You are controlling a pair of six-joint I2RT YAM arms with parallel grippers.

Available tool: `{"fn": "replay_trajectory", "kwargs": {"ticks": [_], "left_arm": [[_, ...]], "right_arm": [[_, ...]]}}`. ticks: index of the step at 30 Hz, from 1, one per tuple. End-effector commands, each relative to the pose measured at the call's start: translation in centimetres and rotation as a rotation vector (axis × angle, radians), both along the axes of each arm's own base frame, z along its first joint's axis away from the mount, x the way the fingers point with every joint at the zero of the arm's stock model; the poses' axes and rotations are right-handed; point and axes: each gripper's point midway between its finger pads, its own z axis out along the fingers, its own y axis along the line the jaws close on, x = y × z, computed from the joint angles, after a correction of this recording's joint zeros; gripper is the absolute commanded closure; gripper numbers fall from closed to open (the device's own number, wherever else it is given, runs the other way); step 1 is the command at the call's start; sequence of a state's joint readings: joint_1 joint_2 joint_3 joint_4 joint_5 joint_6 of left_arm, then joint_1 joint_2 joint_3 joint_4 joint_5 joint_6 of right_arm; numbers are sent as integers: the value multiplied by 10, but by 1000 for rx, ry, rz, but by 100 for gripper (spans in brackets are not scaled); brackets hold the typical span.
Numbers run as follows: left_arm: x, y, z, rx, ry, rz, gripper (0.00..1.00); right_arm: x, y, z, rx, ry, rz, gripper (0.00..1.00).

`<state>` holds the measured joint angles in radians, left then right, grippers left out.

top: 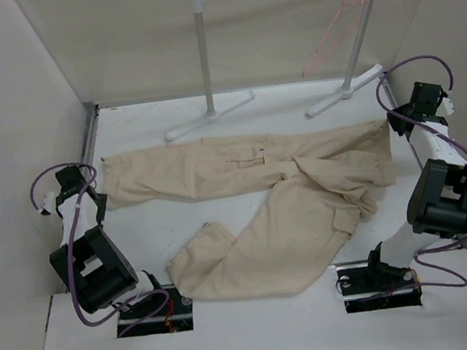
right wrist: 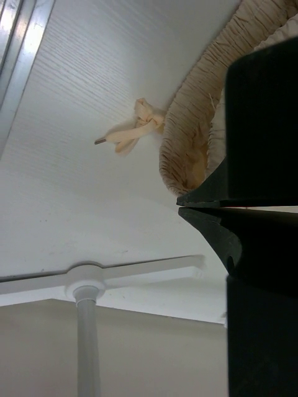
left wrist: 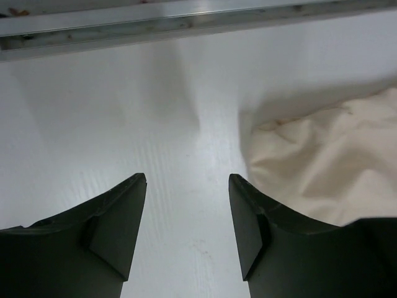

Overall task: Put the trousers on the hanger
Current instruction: Flatten out the trousers at the center of the board.

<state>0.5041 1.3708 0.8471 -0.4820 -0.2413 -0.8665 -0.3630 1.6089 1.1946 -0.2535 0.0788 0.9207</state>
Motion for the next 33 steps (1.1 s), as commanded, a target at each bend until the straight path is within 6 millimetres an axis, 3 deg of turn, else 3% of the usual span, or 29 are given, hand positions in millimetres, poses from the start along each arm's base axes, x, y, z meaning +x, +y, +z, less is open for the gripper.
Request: {"fn": "replay_trajectory", "kwargs": {"ticks": [1, 6, 7, 10, 14, 15, 19, 22, 27, 30, 33], "left_arm": [[55, 4, 68, 99, -219, -57, 46], [99, -2, 101, 208, -236, -165, 37], [109, -3, 96, 207, -208, -200, 33], [125, -17, 61, 103, -115, -282, 34], [126, -34, 9, 16, -9, -321, 40], [128, -36, -3, 7, 13, -328, 45], [142, -31, -27, 4, 35, -323, 84], [175, -12, -11, 59, -35, -298, 93], [249, 3, 36, 122, -173, -310, 92], [276, -16, 57, 100, -235, -373, 79], [257, -39, 77, 96, -253, -407, 53]], "right_arm": [[8, -13, 26, -21, -86, -27, 93], [12, -13, 21, -16, -73, -24, 93], [12, -13, 18, -15, -68, -22, 93], [13, -15, 10, -23, -50, -25, 93], [24, -17, 0, -18, -22, -5, 94], [26, -19, -1, -21, -19, -3, 94], [36, -23, 4, -35, -44, 2, 94], [49, -29, 8, -43, -65, 6, 94], [68, -36, 17, -41, -76, 18, 94], [71, -38, 25, -51, -83, 9, 86], [64, -36, 38, -74, -93, -3, 52]]}}
